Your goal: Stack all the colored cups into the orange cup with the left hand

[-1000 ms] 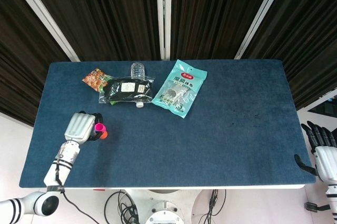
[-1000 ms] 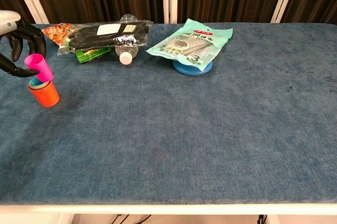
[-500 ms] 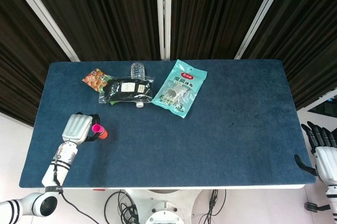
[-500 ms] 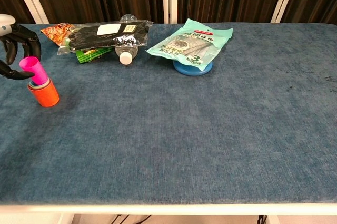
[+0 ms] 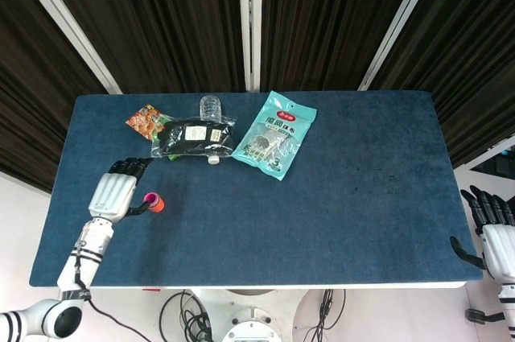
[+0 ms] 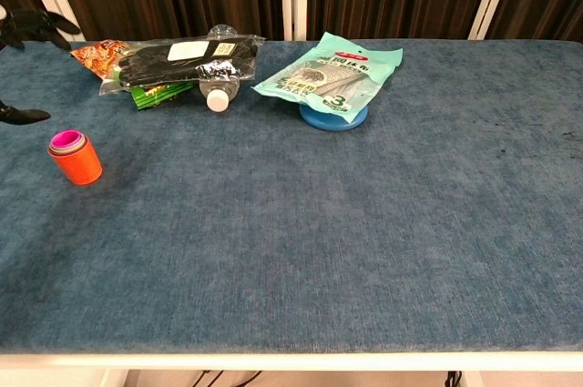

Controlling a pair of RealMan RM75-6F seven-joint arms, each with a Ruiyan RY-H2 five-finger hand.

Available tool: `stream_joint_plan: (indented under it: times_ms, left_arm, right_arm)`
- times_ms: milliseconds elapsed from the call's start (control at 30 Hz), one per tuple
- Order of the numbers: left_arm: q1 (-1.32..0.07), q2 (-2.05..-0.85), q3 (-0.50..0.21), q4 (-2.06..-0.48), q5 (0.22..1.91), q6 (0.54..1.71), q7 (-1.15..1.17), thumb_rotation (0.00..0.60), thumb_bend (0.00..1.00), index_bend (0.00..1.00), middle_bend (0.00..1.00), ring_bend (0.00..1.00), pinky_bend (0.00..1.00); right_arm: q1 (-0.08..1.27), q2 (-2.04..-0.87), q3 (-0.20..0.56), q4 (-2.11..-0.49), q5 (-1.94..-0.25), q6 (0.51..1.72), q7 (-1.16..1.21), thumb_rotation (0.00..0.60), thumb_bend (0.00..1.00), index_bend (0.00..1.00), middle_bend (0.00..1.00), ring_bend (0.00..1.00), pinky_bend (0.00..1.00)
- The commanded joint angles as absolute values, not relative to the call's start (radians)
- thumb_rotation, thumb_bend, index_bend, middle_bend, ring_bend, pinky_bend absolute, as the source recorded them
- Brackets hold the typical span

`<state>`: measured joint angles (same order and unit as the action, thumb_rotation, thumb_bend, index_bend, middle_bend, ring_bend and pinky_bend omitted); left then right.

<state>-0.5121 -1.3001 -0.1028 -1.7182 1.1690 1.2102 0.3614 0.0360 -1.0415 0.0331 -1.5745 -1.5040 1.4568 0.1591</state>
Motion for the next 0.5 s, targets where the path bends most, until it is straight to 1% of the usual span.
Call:
stream_joint_plan:
  times_ms: [33, 133, 233, 300, 367, 500]
  left_arm:
    - [-0.445, -1.264, -0.103, -1.750, 1.279, 1.365, 0.349, 0.600, 0.20, 0.09, 0.09, 0.04, 0.11]
    - [-0.364, -1.266, -0.078, -1.694, 1.376, 1.525, 0.336, 0.600, 0.20, 0.09, 0.08, 0.01, 0.08]
    - [-0.288, -1.257, -0.038, -1.644, 1.409, 1.610, 0.340, 0.600, 0.18, 0.07, 0.04, 0.00, 0.05]
    - [-0.255, -1.243, -0.012, -1.631, 1.410, 1.624, 0.367, 0.600, 0.16, 0.04, 0.00, 0.00, 0.02]
    - [-0.231, -1.229, 0.011, -1.623, 1.420, 1.628, 0.386, 0.600, 0.15, 0.03, 0.00, 0.00, 0.01]
    - [-0.207, -1.216, 0.022, -1.634, 1.428, 1.614, 0.329, 0.600, 0.14, 0.03, 0.00, 0.00, 0.00]
  right_arm:
    - [0.029, -1.050, 0.032, -1.556, -1.501, 1.465, 0.161, 0.600, 0.27, 0.00, 0.00, 0.00, 0.00]
    - [0.019, -1.082, 0.037, -1.498, -1.489, 1.484, 0.146, 0.600, 0.27, 0.00, 0.00, 0.00, 0.00]
    - [0.014, -1.124, 0.038, -1.428, -1.480, 1.488, 0.131, 0.600, 0.24, 0.00, 0.00, 0.00, 0.00]
    - [0.015, -1.143, 0.037, -1.403, -1.475, 1.479, 0.133, 0.600, 0.23, 0.00, 0.00, 0.00, 0.00]
    - [0.018, -1.156, 0.038, -1.391, -1.474, 1.473, 0.137, 0.600, 0.23, 0.00, 0.00, 0.00, 0.00]
    - [0.029, -1.160, 0.042, -1.401, -1.486, 1.470, 0.140, 0.600, 0.23, 0.00, 0.00, 0.00, 0.00]
